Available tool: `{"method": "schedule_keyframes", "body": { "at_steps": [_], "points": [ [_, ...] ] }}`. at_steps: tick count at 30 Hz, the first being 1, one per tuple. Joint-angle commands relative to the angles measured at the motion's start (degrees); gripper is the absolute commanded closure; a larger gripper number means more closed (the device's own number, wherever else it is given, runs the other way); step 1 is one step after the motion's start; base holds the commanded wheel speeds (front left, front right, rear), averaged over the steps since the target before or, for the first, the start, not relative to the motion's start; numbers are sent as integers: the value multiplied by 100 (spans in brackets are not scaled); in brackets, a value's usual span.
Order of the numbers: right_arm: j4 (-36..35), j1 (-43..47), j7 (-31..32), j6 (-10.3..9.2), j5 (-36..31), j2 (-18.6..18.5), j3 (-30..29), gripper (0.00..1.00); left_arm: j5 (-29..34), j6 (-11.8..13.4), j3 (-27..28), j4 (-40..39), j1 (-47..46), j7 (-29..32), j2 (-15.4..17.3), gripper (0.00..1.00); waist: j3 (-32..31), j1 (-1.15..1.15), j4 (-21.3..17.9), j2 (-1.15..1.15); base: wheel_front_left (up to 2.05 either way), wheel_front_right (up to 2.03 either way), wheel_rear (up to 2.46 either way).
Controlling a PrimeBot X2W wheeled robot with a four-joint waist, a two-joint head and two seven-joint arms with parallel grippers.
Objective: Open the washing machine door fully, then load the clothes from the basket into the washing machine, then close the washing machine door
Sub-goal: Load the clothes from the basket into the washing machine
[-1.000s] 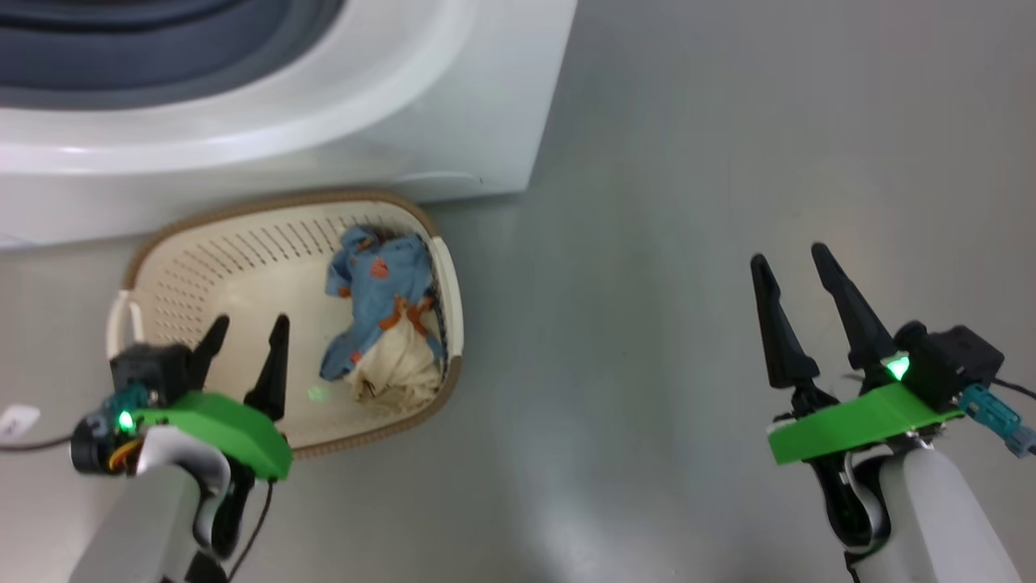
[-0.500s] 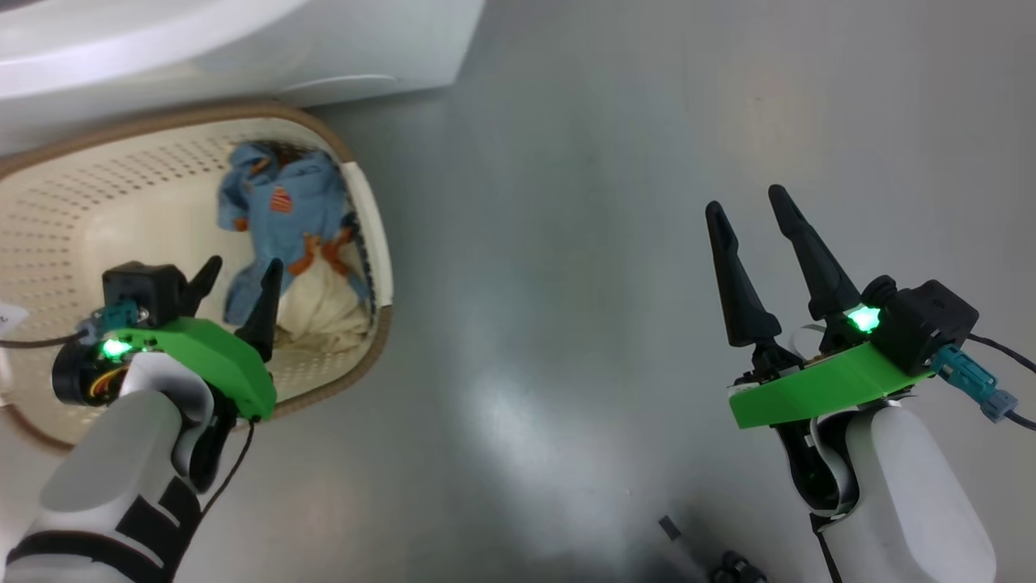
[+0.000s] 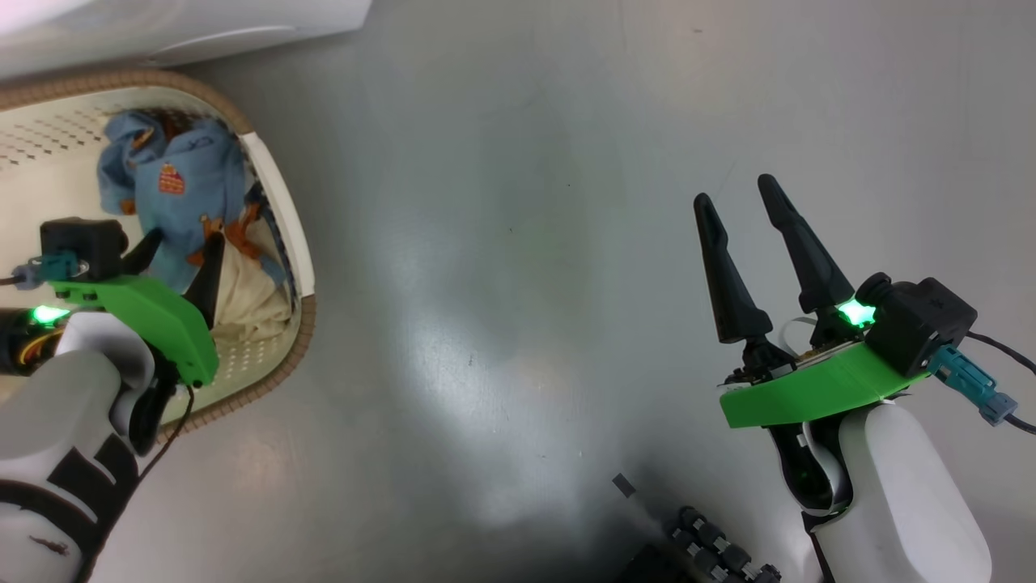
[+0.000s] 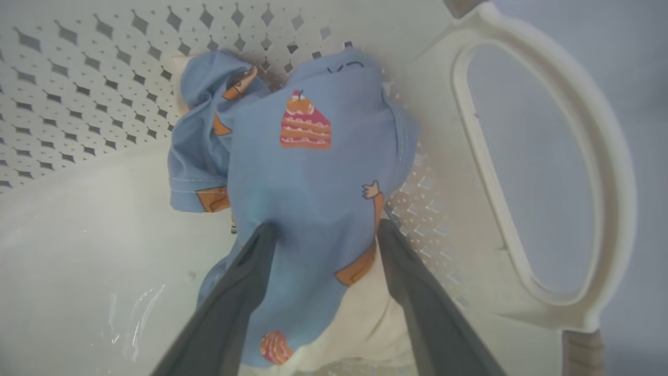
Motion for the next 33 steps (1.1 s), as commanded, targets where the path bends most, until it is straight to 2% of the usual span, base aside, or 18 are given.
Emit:
{"method": "schedule_keyframes", "body": {
  "at_steps": [1,7,8,9,10,11,20,24,26,27,32,33],
  "points": [
    [-155,149,-27,9,-45,21,120,0,-109,-8,-2,38,-75,-26,201,0,36,0,-25,0,0,0,0],
    [-240,198,-27,9,-2,22,192,0,-389,-8,-352,185,-236,-31,235,0,74,0,-99,0,0,0,0],
    [-254,211,-27,9,-1,23,195,0,-439,-8,-407,194,-256,-32,237,10,75,0,-109,0,0,0,0],
    [-269,223,-27,9,0,23,197,0,-495,-8,-456,203,-278,-32,238,51,77,0,-119,0,0,0,0],
    [-282,233,-27,9,-2,23,194,0,-548,-8,-502,212,-300,-32,239,78,76,0,-126,0,0,0,0],
    [-292,242,-27,9,-6,23,188,0,-611,-8,-546,204,-314,-31,233,100,73,0,-130,0,0,0,0],
    [-308,265,-27,9,-28,23,74,0,-1038,-8,-738,71,-386,-40,183,100,-115,0,-19,0,0,0,0],
    [-263,231,-27,9,8,23,15,0,-942,-8,-242,-128,-345,-42,206,100,-300,0,116,0,0,0,0],
    [-208,222,-27,9,36,23,4,0,-770,-8,56,-255,-182,-42,225,100,-452,0,185,0,0,0,0],
    [-148,224,-27,9,58,23,5,0,-621,-8,397,-405,57,-42,233,100,-637,0,247,0,0,0,0],
    [34,236,-27,9,17,23,13,0,-68,-8,1194,-753,602,-43,308,100,-1101,0,419,0,0,0,0],
    [34,236,-27,9,17,23,13,0,-68,-8,1194,-753,602,-43,308,100,-1101,0,419,0,0,0,0]
  ]
}}
